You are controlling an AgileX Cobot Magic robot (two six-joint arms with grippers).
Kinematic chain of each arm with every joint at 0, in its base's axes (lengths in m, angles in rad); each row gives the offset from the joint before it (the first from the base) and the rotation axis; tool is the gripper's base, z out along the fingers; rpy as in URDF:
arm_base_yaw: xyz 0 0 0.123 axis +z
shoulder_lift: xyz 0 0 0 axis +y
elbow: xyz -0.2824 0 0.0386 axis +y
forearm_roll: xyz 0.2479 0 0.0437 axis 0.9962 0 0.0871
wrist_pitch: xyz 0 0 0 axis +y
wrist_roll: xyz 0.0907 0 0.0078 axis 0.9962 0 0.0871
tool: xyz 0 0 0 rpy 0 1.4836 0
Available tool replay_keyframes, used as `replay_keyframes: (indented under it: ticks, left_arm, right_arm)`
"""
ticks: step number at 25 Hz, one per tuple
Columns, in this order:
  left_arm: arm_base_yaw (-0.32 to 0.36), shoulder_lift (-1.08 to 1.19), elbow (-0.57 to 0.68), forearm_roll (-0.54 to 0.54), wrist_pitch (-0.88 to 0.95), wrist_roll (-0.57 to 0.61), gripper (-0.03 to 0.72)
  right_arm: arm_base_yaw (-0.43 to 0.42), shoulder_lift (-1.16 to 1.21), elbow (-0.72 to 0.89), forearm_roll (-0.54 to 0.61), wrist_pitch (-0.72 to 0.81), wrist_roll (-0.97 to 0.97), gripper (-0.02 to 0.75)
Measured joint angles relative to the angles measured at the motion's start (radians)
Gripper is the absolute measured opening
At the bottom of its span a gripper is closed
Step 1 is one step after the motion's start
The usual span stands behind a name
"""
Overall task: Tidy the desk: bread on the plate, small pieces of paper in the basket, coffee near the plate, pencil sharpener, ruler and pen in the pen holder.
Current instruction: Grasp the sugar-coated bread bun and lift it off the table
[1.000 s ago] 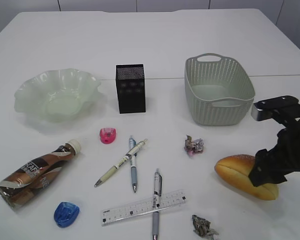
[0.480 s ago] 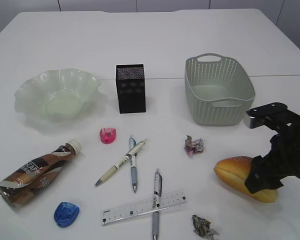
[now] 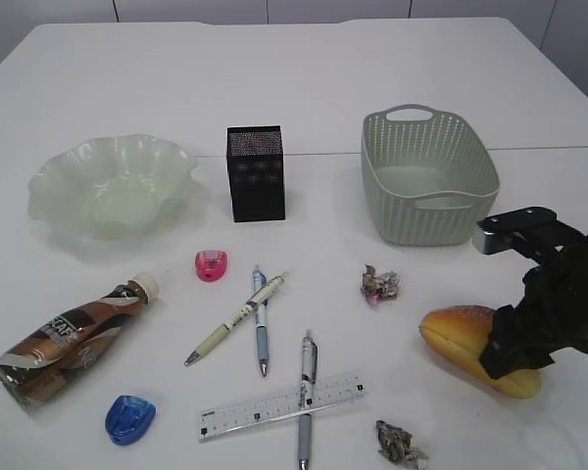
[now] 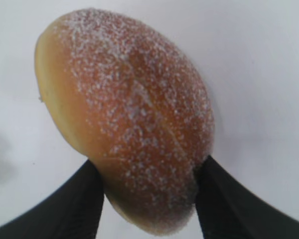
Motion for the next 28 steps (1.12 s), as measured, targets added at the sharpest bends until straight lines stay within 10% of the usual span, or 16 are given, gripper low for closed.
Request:
replay_keyframes:
  ticks: [9, 28]
  left_arm:
    - [0.000, 0.000, 0.000, 0.000, 0.000, 0.002, 0.433]
    - [0.000, 0.000, 0.000, -0.067, 0.000, 0.026, 0.433]
  right_arm:
    - [0.000, 0.000, -0.001, 0.029, 0.000, -0.002, 0.276]
    - [0.000, -0.345, 0.001, 0.255, 0.222, -0.103, 0.268]
